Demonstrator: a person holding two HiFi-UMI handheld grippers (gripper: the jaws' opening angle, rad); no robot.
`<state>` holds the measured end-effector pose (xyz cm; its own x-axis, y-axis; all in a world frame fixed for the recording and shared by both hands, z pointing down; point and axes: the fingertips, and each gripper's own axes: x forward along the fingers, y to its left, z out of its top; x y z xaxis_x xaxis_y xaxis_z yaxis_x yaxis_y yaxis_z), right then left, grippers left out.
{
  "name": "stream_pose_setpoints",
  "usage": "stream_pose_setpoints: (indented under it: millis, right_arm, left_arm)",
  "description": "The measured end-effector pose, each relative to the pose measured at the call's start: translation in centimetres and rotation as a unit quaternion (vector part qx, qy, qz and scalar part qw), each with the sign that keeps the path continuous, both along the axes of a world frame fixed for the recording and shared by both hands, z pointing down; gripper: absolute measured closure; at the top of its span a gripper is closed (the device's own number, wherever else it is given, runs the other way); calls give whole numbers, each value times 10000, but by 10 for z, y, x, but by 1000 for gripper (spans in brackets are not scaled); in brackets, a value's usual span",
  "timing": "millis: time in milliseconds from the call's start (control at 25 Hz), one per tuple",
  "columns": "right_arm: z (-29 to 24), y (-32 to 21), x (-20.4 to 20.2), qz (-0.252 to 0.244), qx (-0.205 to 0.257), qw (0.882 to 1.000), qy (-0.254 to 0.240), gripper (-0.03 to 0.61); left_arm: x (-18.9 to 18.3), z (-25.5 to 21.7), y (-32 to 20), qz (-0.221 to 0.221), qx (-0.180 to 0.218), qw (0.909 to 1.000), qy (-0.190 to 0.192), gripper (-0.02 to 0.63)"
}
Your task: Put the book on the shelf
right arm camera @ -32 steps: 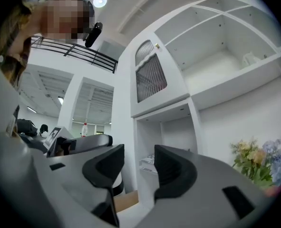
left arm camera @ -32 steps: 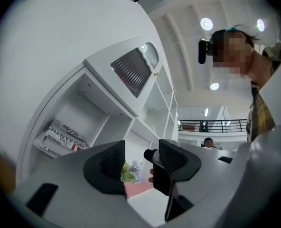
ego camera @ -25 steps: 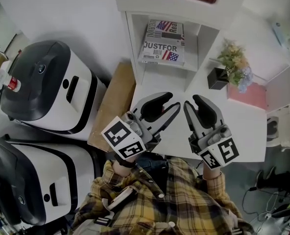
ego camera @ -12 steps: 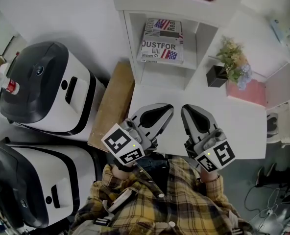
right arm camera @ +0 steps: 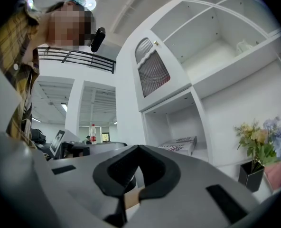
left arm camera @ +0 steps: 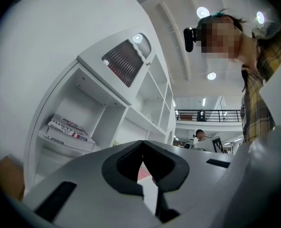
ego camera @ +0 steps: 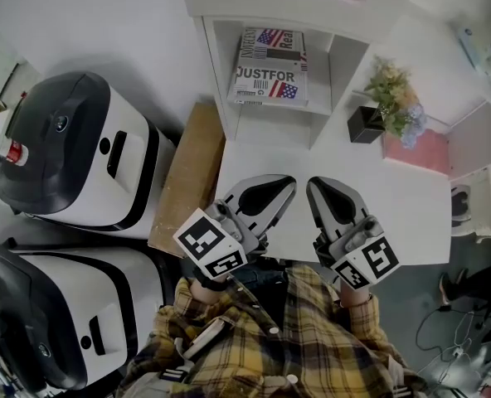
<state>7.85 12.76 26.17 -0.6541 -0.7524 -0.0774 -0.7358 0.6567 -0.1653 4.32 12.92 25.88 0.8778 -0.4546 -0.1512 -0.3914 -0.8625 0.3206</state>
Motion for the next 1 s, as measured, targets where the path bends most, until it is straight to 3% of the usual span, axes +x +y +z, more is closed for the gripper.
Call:
stream_pose_setpoints:
  millis: [1000]
  right_arm:
    - [6,3,-1,-83,-140,9998,116,561]
  left_arm:
    - [-2,7,4,-99,-83,9999,-82,594]
